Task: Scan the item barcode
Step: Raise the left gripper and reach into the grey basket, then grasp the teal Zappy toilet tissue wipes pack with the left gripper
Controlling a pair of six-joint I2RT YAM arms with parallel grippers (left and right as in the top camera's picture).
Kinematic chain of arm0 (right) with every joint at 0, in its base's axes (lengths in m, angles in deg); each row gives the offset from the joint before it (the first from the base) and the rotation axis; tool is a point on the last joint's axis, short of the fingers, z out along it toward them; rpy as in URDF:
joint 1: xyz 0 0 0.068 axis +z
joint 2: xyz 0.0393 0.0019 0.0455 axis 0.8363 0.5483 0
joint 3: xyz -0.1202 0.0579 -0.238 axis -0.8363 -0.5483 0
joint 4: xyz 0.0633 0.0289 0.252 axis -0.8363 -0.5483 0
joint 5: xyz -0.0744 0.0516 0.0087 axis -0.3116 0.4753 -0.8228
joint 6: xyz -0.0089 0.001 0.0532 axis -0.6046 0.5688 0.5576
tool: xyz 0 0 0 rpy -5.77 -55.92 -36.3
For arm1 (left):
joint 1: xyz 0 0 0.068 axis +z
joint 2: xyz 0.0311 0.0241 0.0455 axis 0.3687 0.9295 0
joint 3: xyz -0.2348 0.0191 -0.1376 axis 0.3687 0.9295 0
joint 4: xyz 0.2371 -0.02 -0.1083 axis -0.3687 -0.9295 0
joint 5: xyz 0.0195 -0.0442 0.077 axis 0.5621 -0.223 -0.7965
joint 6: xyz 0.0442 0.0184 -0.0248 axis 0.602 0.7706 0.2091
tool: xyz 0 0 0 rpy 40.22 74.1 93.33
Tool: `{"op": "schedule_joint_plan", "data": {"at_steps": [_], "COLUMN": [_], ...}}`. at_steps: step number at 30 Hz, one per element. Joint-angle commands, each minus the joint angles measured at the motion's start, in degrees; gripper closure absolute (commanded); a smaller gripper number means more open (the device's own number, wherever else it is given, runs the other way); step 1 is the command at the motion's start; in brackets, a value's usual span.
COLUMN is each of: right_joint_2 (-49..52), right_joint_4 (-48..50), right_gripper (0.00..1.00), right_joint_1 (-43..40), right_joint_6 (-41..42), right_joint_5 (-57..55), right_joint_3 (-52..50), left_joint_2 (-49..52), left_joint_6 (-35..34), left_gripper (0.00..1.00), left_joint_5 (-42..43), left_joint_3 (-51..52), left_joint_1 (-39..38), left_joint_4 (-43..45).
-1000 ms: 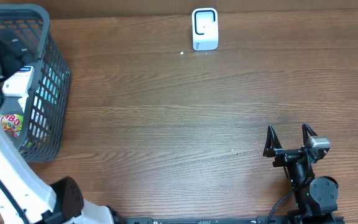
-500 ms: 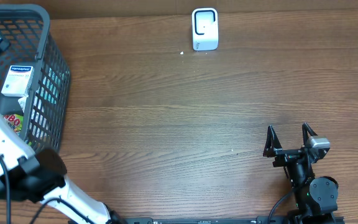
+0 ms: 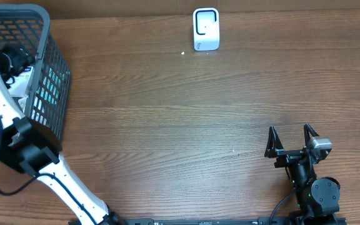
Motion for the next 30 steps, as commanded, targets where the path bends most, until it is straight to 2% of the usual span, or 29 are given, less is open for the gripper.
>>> {"op": "schedule_joint_plan", "data": {"at_steps": [1,8,11,22,30], "right_joint_2": [-0.55,-0.55,-0.55,-0.55,-0.55], "right_joint_4": [0.26,0.26,0.26,0.26,0.26], "right_gripper": [0.00,0.00,0.00,0.00,0.00], "right_joint_1": [0.22,0.22,0.22,0.22,0.22], "right_joint_6": [-0.24,-0.24,-0.24,-0.24,-0.24], "right_joint_5": [-0.39,-0.39,-0.39,-0.37,-0.39], "right_joint_3": [-0.59,-0.59,-0.59,-0.59,-0.59], "left_joint_2": [2.54,7.30,8.48,10.27,10.32], "left_joint_6": [5.14,10.95,10.93,12.50,20.17], "left_gripper": [0.07,0.09,0.13,0.14,0.08], "left_joint_5": [0.42,3.13,2.95,1.79,16.11], "left_joint_3": [-1.01,-0.96,-0.24,-0.13,-0.81], "left_joint_1": [-1.31,-1.44,-1.84,-2.03,-1.36], "left_joint_4": [-0.07,0.09,0.04,0.79,-0.92]}}
